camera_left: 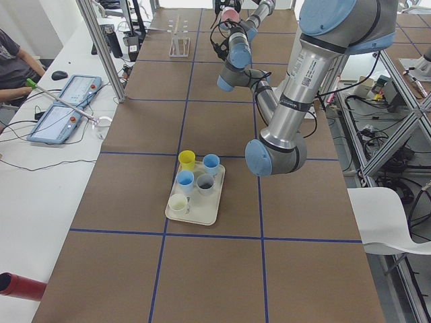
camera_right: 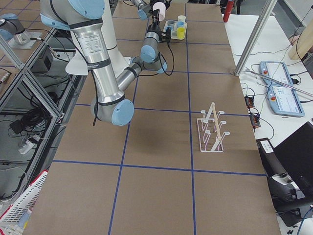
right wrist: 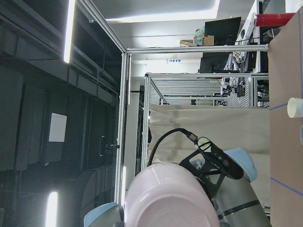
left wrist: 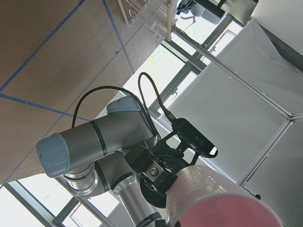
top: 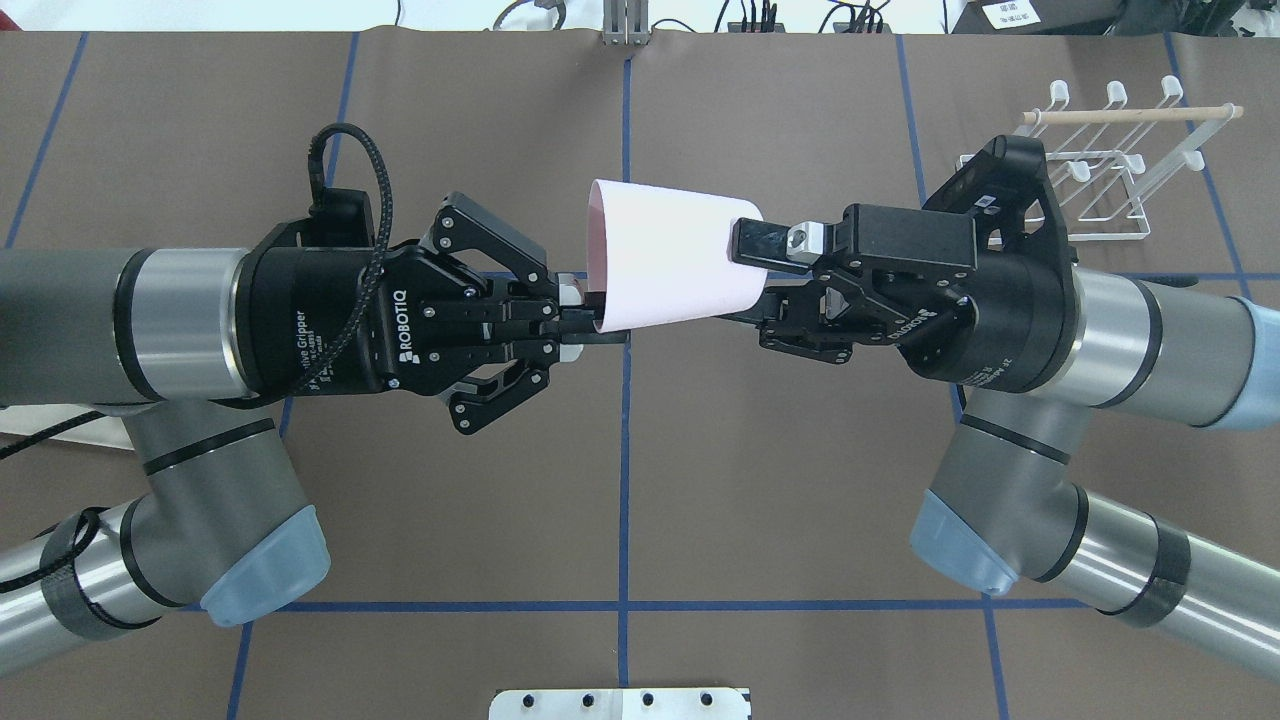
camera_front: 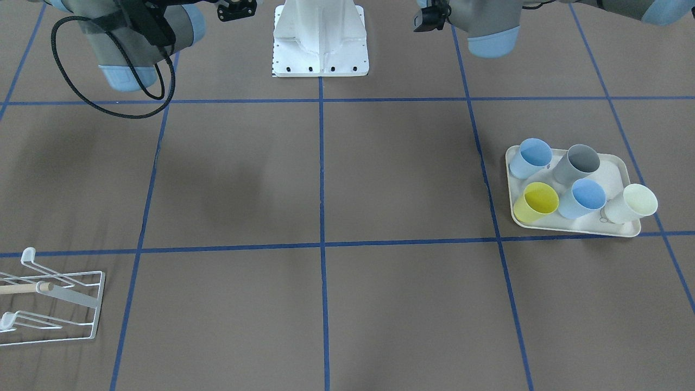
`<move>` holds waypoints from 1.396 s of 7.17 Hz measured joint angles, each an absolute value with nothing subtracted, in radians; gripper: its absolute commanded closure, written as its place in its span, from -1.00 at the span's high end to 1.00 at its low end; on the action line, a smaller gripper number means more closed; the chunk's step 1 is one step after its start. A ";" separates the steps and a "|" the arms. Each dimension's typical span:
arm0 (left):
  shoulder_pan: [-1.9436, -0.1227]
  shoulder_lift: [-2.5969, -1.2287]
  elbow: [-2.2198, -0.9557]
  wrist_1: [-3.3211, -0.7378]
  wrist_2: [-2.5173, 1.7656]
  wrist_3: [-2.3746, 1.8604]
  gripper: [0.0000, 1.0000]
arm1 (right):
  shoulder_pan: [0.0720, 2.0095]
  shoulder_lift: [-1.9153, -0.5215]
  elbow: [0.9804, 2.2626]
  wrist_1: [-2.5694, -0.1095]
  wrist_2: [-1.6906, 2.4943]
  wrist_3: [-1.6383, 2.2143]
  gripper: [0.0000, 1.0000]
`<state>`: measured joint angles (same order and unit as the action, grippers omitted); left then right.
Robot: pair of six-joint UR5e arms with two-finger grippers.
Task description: Transfer IKEA cup to right arm and place on rack
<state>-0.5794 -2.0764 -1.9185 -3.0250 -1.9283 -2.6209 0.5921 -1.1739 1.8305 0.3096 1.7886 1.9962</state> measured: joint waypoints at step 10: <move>-0.814 -1.947 -1.911 -2.595 -2.027 -2.029 1.00 | 0.760 -1.453 1.800 0.098 1.876 1.536 -0.84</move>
